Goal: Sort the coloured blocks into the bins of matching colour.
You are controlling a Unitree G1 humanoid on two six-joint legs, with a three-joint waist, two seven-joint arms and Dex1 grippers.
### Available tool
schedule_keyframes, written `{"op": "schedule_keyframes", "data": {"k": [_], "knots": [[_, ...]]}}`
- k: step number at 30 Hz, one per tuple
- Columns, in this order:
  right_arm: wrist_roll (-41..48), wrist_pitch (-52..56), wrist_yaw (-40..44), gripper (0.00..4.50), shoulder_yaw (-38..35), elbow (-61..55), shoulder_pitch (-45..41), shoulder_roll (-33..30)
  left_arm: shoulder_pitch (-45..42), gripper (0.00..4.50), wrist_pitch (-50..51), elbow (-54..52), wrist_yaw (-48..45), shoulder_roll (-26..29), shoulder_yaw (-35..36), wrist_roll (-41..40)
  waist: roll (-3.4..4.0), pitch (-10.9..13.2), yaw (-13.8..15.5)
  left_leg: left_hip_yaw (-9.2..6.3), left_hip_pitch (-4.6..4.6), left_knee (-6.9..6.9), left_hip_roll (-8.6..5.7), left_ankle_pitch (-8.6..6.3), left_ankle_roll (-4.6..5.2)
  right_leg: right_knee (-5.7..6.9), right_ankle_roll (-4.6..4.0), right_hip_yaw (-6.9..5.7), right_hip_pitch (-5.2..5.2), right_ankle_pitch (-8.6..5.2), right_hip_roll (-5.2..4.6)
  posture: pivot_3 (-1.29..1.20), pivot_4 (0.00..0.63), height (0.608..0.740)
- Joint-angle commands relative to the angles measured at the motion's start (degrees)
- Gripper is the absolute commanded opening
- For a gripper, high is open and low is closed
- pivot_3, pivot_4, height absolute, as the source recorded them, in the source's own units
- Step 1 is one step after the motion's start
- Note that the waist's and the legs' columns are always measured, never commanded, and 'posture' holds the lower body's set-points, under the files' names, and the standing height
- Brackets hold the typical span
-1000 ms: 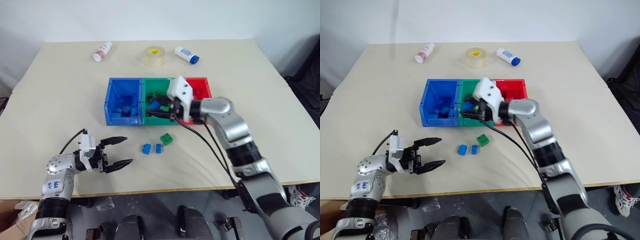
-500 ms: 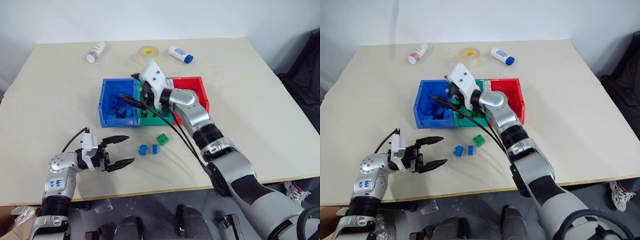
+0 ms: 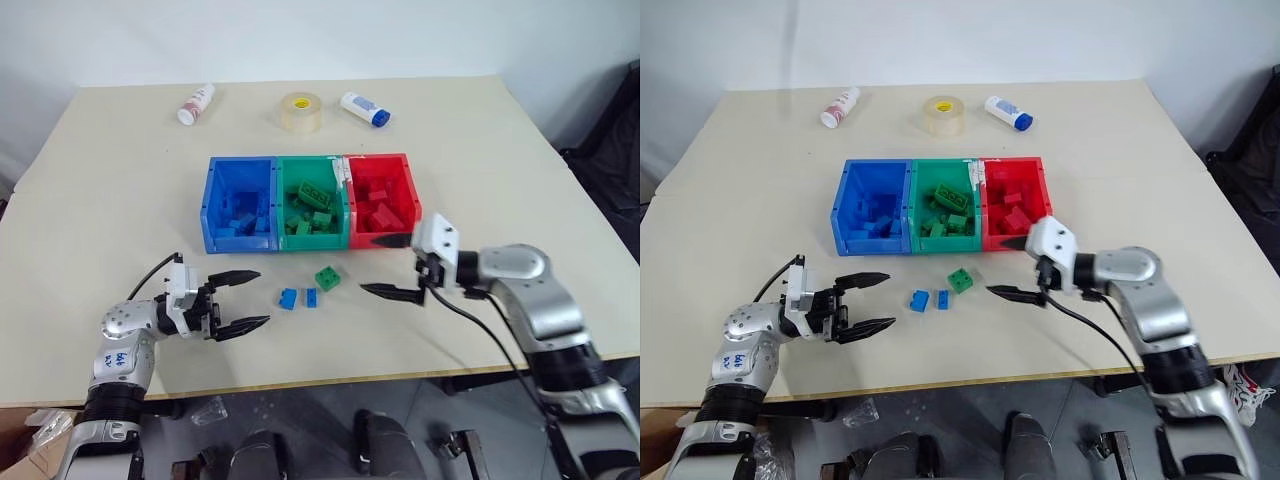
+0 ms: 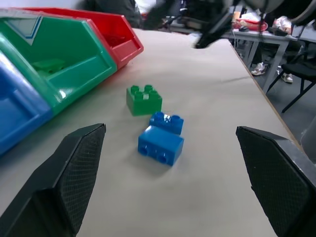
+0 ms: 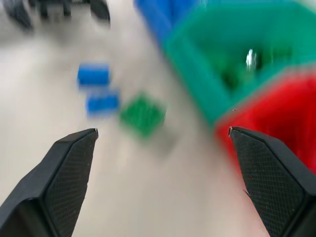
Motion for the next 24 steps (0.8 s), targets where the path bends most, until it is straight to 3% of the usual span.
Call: {"op": "schedule_keyframes", "data": {"k": [1,6,14,24], "knots": [[3.1,3.8,0.8,4.45,-5.6,-7.6,6.0,-5.9,-0.8,4.50,-1.3,1.0,-1.1,0.5,0.6,-0.2,0.00,0.0,0.6,-0.02,0.00,0.00,0.00,0.00,0.00,0.01,0.00,-0.02,0.00,0.00,0.00,0.00,0.150,0.740],[3.9,5.3,0.0,4.45,-5.2,-9.3,7.8,-7.6,-1.1,4.50,-1.7,1.8,-1.7,0.6,0.8,-0.1,-0.01,0.0,1.0,0.01,0.02,0.06,0.00,-0.02,0.03,-0.02,-0.01,0.01,0.01,0.00,0.00,0.00,0.150,0.740],[-0.8,3.4,-3.4,4.45,6.0,-0.6,-0.4,3.1,0.6,4.50,-2.0,-0.6,-1.3,0.1,0.8,-0.4,-0.01,0.0,1.4,0.00,0.00,0.08,0.01,-0.02,0.02,0.02,-0.02,-0.03,0.00,0.01,0.00,0.00,0.150,0.740],[-6.8,-3.7,-6.8,4.45,11.4,17.0,-9.8,14.9,5.7,4.50,-1.1,-6.1,0.4,1.3,2.8,-1.7,-0.01,0.0,1.3,0.00,-0.01,0.09,0.01,-0.02,0.02,0.09,-0.02,-0.05,0.00,0.01,0.00,0.00,0.150,0.740]]}}
